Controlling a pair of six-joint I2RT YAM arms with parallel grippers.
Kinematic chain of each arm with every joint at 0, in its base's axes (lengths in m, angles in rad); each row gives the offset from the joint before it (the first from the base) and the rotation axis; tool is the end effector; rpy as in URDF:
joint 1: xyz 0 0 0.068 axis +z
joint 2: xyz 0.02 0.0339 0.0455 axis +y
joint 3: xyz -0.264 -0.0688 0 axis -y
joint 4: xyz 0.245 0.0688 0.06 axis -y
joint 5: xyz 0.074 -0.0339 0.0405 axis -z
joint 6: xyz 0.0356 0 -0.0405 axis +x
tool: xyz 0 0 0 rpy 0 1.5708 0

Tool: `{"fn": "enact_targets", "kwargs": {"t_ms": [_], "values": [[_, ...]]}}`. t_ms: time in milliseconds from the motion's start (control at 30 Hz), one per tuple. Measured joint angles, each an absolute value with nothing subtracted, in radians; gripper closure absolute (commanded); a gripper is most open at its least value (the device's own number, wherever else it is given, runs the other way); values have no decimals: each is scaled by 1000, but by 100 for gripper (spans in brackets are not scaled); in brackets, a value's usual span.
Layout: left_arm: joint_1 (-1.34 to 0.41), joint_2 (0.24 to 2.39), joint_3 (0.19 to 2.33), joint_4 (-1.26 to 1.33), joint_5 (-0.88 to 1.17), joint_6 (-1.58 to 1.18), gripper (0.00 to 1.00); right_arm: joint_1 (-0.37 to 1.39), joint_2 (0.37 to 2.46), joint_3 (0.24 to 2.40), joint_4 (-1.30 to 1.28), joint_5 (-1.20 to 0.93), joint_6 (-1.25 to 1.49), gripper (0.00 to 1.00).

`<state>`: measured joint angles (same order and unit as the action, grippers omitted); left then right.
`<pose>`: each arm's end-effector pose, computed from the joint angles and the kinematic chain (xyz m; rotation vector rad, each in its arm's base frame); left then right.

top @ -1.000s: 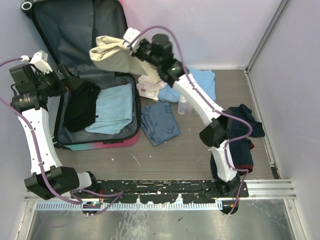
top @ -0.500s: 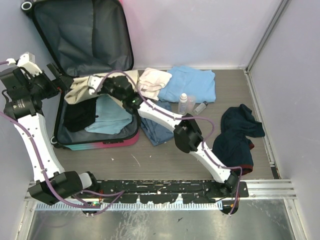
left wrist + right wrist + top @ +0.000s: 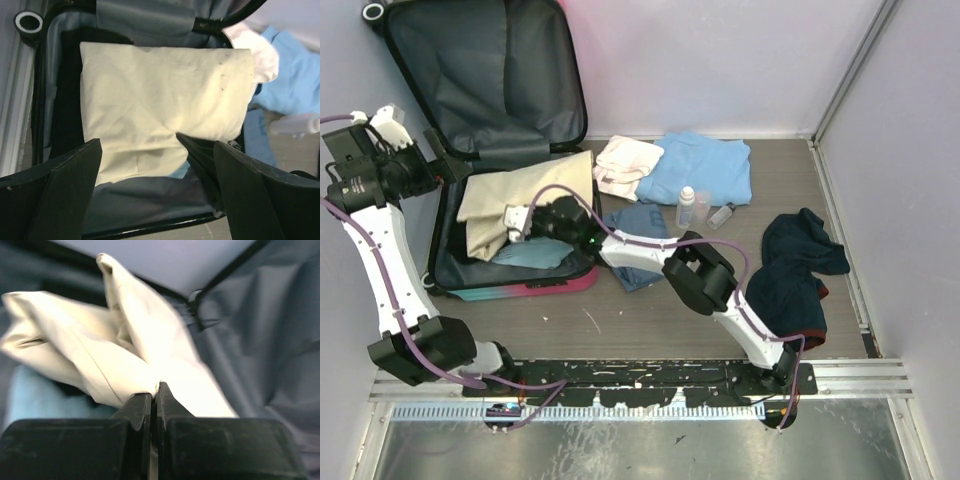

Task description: Pack the luggage

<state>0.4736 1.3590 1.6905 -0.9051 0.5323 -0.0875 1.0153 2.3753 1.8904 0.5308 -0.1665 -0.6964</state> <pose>0.2437 0.1046 0.4513 -0.2755 2.0559 -0.3346 0.2924 0.4822 0.2405 -1.2445 0.9032 0.3808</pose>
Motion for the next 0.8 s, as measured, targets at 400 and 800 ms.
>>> {"fn": "enact_targets", "kwargs": {"t_ms": [400,800], "values": [[474,1518,1587,-1000,501,93,11,1052,2148,1604,393,-335,-610,9],[463,1840,1633,-968,426,100,11,900,1972,1729,62,-303,-332,36]]}}
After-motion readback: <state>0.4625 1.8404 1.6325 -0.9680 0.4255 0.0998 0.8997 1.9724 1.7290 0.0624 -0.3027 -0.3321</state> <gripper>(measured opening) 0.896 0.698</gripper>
